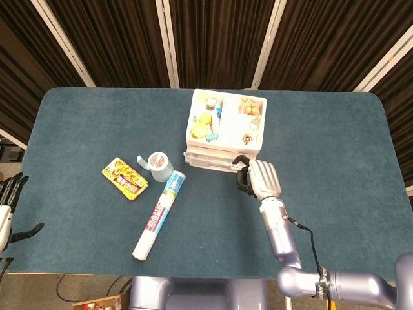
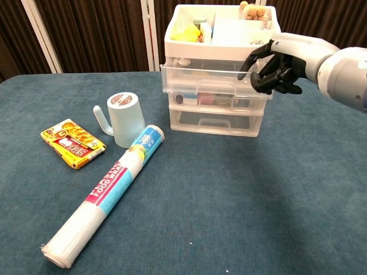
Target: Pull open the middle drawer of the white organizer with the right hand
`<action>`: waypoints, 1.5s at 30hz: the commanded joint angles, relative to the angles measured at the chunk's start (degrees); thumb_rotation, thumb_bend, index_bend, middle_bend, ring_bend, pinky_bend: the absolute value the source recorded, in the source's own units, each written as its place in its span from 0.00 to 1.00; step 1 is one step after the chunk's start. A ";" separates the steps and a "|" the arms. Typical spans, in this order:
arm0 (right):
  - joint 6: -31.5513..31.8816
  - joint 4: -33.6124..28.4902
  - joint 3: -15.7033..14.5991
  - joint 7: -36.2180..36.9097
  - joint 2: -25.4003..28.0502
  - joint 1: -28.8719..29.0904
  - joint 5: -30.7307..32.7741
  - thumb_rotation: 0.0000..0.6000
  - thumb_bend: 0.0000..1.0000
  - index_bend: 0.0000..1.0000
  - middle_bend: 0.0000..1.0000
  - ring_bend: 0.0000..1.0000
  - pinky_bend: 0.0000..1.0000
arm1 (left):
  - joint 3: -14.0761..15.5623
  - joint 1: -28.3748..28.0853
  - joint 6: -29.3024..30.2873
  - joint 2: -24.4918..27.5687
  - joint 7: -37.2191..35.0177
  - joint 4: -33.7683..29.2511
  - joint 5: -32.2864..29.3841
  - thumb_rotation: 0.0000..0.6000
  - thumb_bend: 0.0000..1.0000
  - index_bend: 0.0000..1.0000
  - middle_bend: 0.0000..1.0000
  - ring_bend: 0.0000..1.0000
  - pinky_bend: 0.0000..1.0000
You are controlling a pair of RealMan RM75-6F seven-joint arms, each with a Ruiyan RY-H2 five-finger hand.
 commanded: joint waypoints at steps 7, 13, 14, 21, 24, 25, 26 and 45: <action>1.42 -3.08 -2.14 1.55 0.93 -2.19 -3.90 1.00 0.68 0.40 0.80 0.76 0.89 | -0.03 -0.03 0.24 -0.16 0.31 0.02 0.27 1.00 0.01 0.00 0.00 0.00 0.04; 2.27 -5.31 -3.95 2.24 1.84 -4.03 -5.68 1.00 0.68 0.40 0.80 0.76 0.89 | 0.07 0.03 0.48 -0.21 0.44 0.01 0.57 1.00 0.01 0.00 0.00 0.00 0.04; 2.41 -5.63 -4.41 2.40 2.02 -4.41 -6.23 1.00 0.68 0.40 0.80 0.76 0.89 | 0.09 0.06 0.58 -0.23 0.46 0.08 0.68 1.00 0.01 0.00 0.00 0.00 0.04; 3.60 -8.01 -7.63 3.59 2.59 -6.94 -10.61 1.00 0.68 0.41 0.80 0.76 0.89 | 0.19 0.19 1.09 -0.42 0.91 0.26 1.19 1.00 0.01 0.00 0.00 0.00 0.04; 3.82 -8.43 -8.73 3.93 2.62 -7.81 -12.00 1.00 0.68 0.40 0.80 0.76 0.89 | 0.20 0.25 1.32 -0.55 1.15 0.36 1.34 1.00 0.01 0.00 0.00 0.00 0.04; 3.87 -8.53 -9.12 3.98 2.64 -8.11 -12.41 1.00 0.68 0.37 0.80 0.75 0.89 | 0.20 0.27 1.40 -0.59 1.21 0.39 1.36 1.00 0.01 0.00 0.00 0.00 0.04; 3.83 -8.59 -9.39 4.05 2.67 -8.35 -12.71 1.00 0.68 0.30 0.79 0.75 0.89 | 0.19 0.31 1.48 -0.63 1.26 0.46 1.36 1.00 0.01 0.00 0.00 0.00 0.04; 10.95 -14.37 -18.89 -0.03 15.44 -16.74 -30.45 1.00 0.38 0.00 0.68 0.64 0.82 | 0.17 1.09 3.25 -0.62 1.15 0.86 1.95 1.00 0.01 0.00 0.00 0.00 0.04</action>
